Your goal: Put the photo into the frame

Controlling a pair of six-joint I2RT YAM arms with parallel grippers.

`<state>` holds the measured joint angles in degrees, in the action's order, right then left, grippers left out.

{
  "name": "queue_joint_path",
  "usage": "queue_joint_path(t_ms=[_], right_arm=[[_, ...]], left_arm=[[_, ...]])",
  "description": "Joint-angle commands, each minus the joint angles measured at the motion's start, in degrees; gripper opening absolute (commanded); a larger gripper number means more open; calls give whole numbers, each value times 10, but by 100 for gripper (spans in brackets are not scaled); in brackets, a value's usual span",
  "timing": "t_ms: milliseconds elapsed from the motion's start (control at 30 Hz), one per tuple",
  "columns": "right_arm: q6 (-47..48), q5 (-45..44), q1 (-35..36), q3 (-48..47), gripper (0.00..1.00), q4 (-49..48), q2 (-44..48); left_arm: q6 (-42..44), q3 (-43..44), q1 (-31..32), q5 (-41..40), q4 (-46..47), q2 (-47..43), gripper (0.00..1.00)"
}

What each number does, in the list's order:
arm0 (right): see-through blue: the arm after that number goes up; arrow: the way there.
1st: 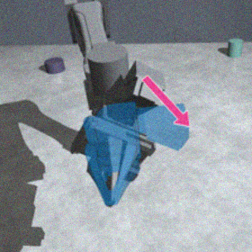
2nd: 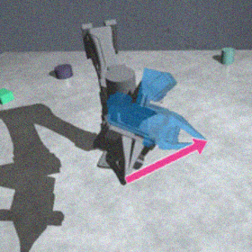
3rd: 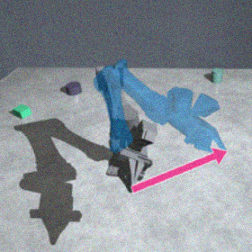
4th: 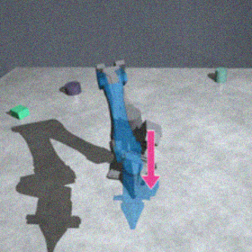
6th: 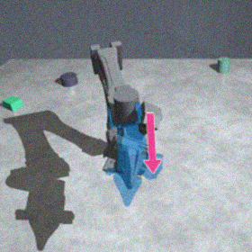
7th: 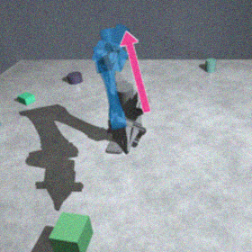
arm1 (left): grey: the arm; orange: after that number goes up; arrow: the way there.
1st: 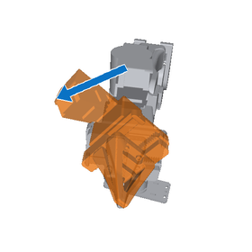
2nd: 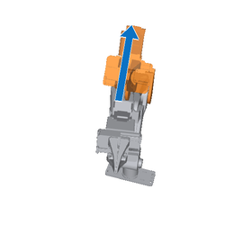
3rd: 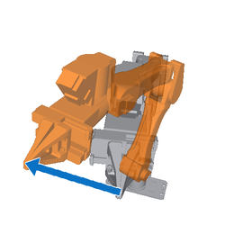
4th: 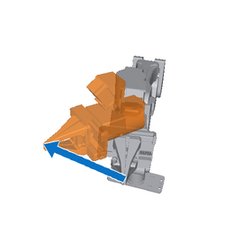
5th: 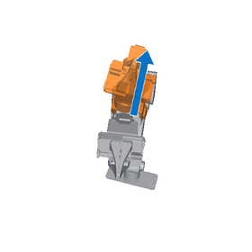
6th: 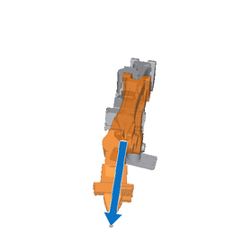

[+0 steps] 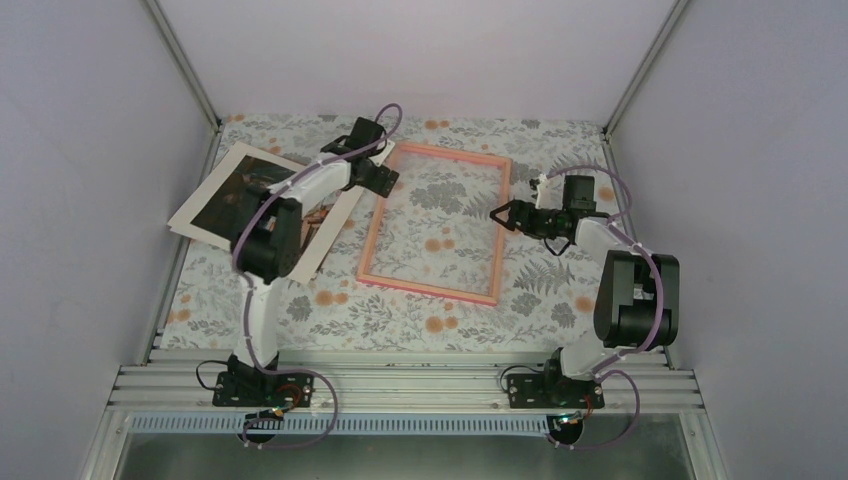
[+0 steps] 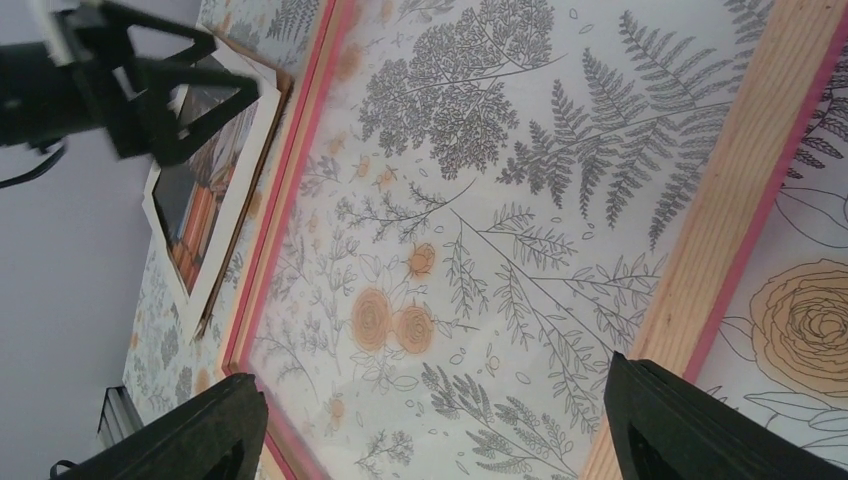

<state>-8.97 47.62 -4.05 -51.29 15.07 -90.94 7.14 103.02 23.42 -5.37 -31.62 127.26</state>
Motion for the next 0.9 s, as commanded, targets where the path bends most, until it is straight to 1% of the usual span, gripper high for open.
queue_joint_path(t_ms=[0,100,200,300,433,667,767,867], right_arm=[[24,21,7,-9,84,7,7],[34,20,8,-7,84,15,13],[39,18,8,-3,84,19,20],[40,16,9,1,84,19,20],[39,16,9,1,84,18,16],[38,13,9,-3,85,20,16],[41,11,9,-3,85,22,17],[41,12,9,-3,85,23,19]], left_arm=[[19,-112,-1,56,-5,-119,100],[26,-195,2,67,-6,-177,100],[38,-273,11,73,13,-234,100],[42,-325,25,74,18,-265,100],[30,-363,36,74,20,-273,100],[16,-418,42,37,33,-256,100],[16,-430,47,30,39,-252,100],[23,-424,52,33,41,-260,100]])
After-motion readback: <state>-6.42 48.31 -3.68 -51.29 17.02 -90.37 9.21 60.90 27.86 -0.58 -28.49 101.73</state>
